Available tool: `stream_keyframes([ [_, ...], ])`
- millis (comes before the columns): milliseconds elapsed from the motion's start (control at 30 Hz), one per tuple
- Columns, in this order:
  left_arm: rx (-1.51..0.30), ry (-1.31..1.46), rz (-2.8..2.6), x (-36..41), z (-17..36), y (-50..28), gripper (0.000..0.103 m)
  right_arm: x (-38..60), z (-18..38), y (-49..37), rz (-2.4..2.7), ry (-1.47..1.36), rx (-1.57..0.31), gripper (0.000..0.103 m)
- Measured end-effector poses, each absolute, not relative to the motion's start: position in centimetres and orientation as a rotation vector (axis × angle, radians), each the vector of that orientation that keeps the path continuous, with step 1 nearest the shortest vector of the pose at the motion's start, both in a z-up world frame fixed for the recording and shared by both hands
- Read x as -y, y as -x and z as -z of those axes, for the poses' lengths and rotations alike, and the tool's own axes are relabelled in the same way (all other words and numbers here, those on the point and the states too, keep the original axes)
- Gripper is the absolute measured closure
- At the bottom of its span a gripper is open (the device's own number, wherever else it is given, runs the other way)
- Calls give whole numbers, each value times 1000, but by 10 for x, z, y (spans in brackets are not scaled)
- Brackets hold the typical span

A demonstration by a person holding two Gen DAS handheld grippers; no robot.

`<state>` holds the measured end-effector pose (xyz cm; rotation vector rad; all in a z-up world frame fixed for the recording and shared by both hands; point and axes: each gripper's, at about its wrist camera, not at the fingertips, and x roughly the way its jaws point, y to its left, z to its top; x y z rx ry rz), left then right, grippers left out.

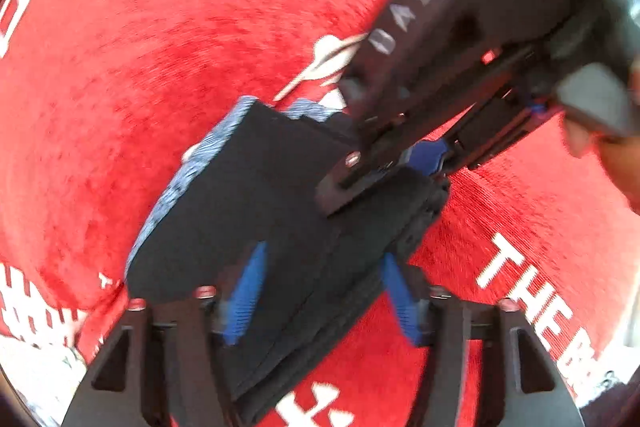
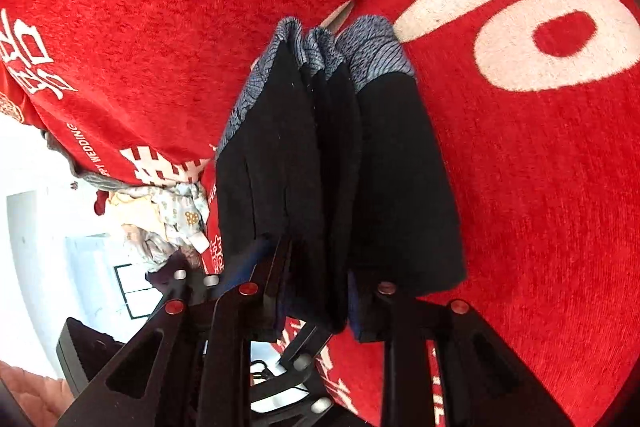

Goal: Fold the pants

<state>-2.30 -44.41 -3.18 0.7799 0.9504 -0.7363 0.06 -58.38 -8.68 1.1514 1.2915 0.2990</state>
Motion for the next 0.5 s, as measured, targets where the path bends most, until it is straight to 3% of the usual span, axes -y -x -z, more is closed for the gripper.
stream_keyframes([
  [67, -950, -721, 709, 423, 14, 15, 35, 580, 90, -8, -308, -1153, -1320, 68],
  [167, -982, -624, 621, 391, -1, -13, 35, 581, 94, -8, -300, -1140, -1352, 68],
  [233, -1090, -523, 513, 364, 8, -46, 35, 580, 93, -7, -271, -1108, -1359, 84],
  [300, -1197, -446, 391, 341, 25, -73, 35, 573, 82, -9, -251, -1033, -1345, 90],
  [433, -1317, -318, 322, 310, 47, -92, 35, 565, 41, -15, -224, -812, -1331, 91],
  [500, -1330, -315, 334, 316, 54, -89, 35, 564, 52, -13, -168, -696, -1409, 89],
])
